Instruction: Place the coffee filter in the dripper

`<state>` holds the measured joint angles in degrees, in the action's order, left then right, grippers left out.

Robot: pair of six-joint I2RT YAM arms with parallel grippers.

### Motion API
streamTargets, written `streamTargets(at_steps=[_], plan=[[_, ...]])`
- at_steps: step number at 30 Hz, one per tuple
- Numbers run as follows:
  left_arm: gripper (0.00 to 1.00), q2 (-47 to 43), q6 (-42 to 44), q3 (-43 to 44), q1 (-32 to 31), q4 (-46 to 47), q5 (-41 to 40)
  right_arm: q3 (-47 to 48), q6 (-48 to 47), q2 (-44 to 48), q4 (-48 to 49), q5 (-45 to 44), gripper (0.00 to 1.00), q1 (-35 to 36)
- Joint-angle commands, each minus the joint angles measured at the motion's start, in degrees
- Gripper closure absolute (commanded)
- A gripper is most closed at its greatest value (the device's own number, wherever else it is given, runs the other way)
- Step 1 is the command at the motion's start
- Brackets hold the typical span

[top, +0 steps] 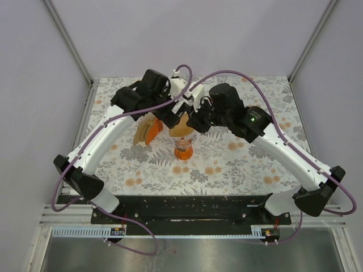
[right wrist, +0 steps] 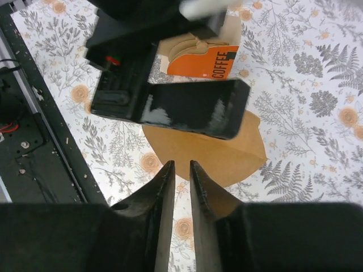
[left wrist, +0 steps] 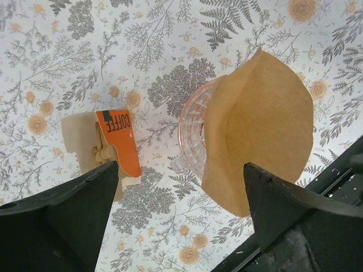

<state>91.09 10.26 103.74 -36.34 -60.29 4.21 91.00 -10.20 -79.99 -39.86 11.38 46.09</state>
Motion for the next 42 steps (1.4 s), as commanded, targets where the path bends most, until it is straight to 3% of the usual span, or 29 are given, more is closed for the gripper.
streamTargets(at_steps=[1,6,15,19,23,25,28,42], plan=[[0.04,-4.8,0.5,2.3,2.4,1.8,2.1,0.9,1.8,-2.3,2.7,-0.9,0.81,-0.6],[0.01,-7.9,-1.4,-1.1,7.9,3.9,3.2,6.2,1.8,-9.6,-0.6,-4.5,1.00,-0.6],[0.01,-11.5,-8.1,-8.5,19.3,9.5,8.7,8.4,1.2,-16.5,-4.2,-2.0,1.00,-0.6],[0.01,-12.7,-10.0,-12.1,19.5,12.2,11.9,12.3,1.3,-21.3,-7.8,-1.9,1.00,-0.6],[0.05,-15.8,-18.7,-19.2,20.0,19.1,15.1,14.6,1.5,-25.1,-9.8,-0.6,1.00,-0.6],[0.07,-18.5,-23.5,-25.3,21.1,23.7,20.3,14.2,1.7,-26.3,-10.2,-1.3,1.00,-0.6],[0.09,-17.5,-26.3,-26.3,21.4,23.6,25.1,13.2,2.2,-27.4,-10.7,-1.4,1.00,-0.6],[0.25,-15.3,-29.4,-31.5,18.5,27.8,23.7,12.1,3.6,-29.7,-9.1,-0.5,1.00,0.0]])
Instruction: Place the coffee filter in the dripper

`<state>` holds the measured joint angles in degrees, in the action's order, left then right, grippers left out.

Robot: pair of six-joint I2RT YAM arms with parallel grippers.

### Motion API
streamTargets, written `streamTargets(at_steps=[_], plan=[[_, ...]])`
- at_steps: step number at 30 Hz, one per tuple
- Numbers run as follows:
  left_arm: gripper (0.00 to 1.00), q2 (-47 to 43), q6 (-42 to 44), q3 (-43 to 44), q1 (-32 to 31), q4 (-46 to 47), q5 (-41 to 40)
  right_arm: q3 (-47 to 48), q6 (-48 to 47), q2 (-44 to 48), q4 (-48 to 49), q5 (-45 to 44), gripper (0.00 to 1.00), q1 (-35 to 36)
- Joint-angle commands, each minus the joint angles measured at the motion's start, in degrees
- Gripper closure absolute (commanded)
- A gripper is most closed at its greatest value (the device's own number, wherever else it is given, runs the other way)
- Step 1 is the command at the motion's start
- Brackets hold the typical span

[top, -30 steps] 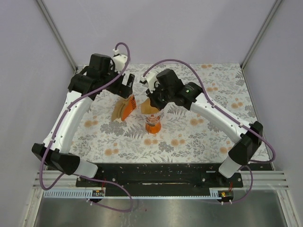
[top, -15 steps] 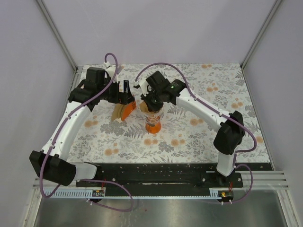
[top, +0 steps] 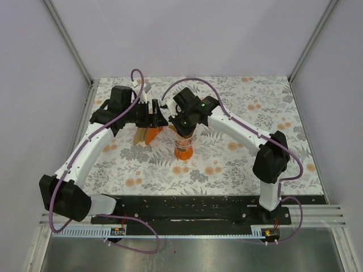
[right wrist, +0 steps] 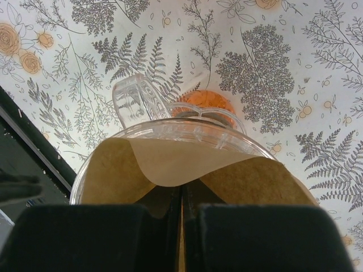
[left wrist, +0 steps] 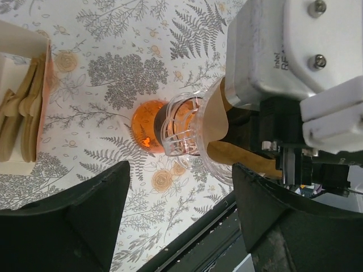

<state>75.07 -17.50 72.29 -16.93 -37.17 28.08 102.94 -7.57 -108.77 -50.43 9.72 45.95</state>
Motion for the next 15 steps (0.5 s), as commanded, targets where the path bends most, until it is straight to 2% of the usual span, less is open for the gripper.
streamTargets(at_steps=[1,8,15], plan=[[0.27,1.0,-1.9,0.0,-0.9,4.8,-0.8,-0.1,1.0,-0.8,1.7,1.3,1.00,0.1],[0.30,3.4,-3.2,2.6,-1.3,5.5,1.2,-1.5,0.4,0.0,2.5,1.4,1.00,0.3],[0.39,5.6,-2.8,1.4,-3.0,5.2,2.4,-1.7,-0.6,1.4,4.7,2.9,1.00,0.5]])
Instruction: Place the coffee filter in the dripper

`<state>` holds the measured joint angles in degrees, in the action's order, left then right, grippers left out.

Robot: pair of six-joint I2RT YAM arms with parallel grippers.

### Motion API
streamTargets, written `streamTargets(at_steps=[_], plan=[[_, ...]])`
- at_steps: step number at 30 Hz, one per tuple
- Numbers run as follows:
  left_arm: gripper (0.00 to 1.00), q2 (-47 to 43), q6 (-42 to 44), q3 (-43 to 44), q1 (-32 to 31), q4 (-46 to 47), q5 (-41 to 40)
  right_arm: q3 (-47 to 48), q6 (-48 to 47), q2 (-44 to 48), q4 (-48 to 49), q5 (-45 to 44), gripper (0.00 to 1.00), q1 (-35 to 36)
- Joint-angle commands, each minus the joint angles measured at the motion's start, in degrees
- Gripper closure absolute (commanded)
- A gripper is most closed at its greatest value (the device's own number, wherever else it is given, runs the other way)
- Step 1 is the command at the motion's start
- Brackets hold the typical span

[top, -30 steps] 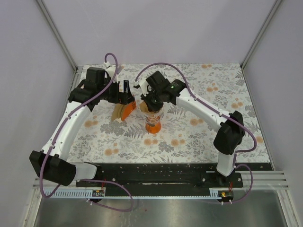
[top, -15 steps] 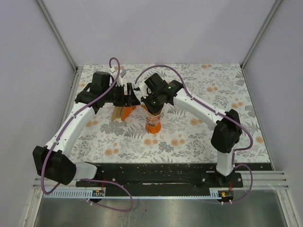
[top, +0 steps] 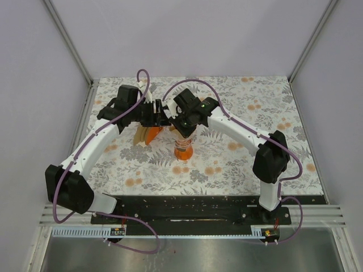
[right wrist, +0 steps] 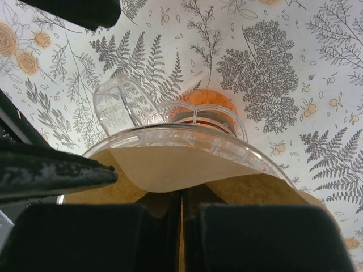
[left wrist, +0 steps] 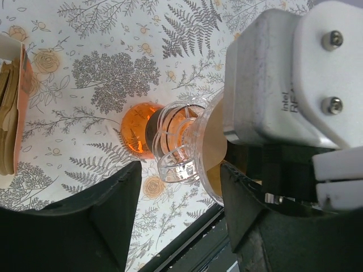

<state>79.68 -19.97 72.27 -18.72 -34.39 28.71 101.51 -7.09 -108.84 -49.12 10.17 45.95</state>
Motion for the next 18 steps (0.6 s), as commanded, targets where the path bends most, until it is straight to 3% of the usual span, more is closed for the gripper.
streamTargets(at_steps=[1,5,11,18], plan=[[0.41,1.0,-0.1,1.6,-1.3,2.2,1.7,-0.3,-1.2,1.7,3.6,2.7,1.00,0.6],[0.46,0.6,1.1,1.3,-1.9,2.1,0.5,0.1,-1.4,1.5,3.5,2.7,1.00,0.6],[0.47,1.3,1.8,0.7,-3.0,2.1,-0.8,1.2,-1.9,2.0,4.2,3.3,1.00,0.7],[0.58,2.0,2.2,1.1,-3.5,2.0,-2.4,1.2,-2.4,5.1,6.1,4.1,0.84,0.9]])
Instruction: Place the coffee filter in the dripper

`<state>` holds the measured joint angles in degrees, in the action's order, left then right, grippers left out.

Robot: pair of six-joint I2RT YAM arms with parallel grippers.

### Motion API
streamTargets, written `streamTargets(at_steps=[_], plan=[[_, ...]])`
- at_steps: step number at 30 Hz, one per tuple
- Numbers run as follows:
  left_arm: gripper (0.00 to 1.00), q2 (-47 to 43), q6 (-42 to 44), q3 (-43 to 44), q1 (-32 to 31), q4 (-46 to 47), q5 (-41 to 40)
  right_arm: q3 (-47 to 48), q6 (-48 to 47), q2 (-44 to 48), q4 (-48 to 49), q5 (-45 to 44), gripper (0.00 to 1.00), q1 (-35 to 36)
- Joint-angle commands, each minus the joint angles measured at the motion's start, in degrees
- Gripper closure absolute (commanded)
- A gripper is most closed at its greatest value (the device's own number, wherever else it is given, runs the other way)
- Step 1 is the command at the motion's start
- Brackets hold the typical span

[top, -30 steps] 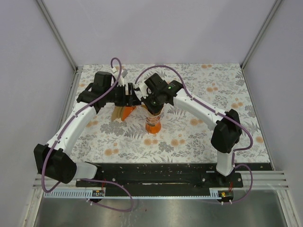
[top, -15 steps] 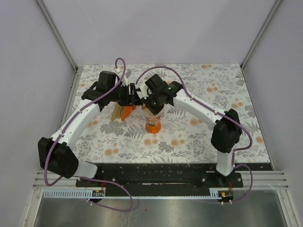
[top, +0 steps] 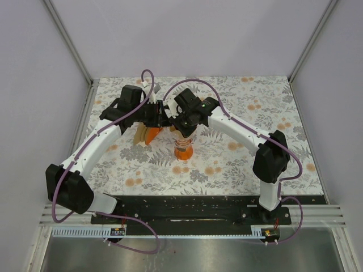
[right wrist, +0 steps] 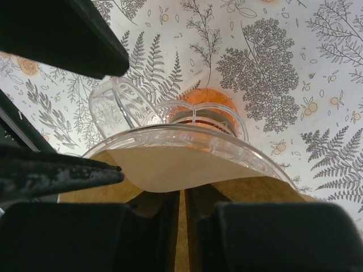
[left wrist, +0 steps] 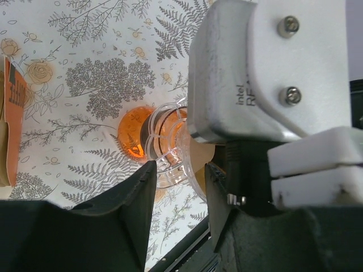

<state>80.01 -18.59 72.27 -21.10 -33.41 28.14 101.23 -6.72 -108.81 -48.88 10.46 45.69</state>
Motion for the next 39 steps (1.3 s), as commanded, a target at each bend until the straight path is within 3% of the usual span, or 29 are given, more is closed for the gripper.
streamTargets(at_steps=[1,10,22,27,34,36,39], plan=[[0.60,1.5,0.9,1.1,-1.1,1.1,-1.9,1.4,-2.8,5.5,6.0,3.9,0.82,1.2],[0.71,0.8,1.5,1.0,-1.4,1.2,-2.1,1.4,-2.9,7.9,7.0,3.8,0.69,1.2],[0.77,0.0,2.3,1.1,-1.7,1.2,-3.7,1.8,-3.4,12.0,7.2,4.6,0.54,1.2],[0.77,-0.6,2.7,1.5,-1.7,1.1,-4.4,1.2,-3.8,13.9,6.4,-0.3,0.50,1.2],[0.77,-1.4,2.9,1.8,-1.7,1.1,-5.1,1.7,1.5,16.4,6.7,-13.6,0.20,1.1],[0.77,-1.5,2.9,1.8,-1.8,1.1,-5.0,1.4,3.6,15.7,6.5,-17.7,0.06,0.8],[0.77,-1.7,2.9,2.0,-1.9,1.1,-4.8,-0.1,8.1,15.0,7.0,-17.9,0.02,-0.9]])
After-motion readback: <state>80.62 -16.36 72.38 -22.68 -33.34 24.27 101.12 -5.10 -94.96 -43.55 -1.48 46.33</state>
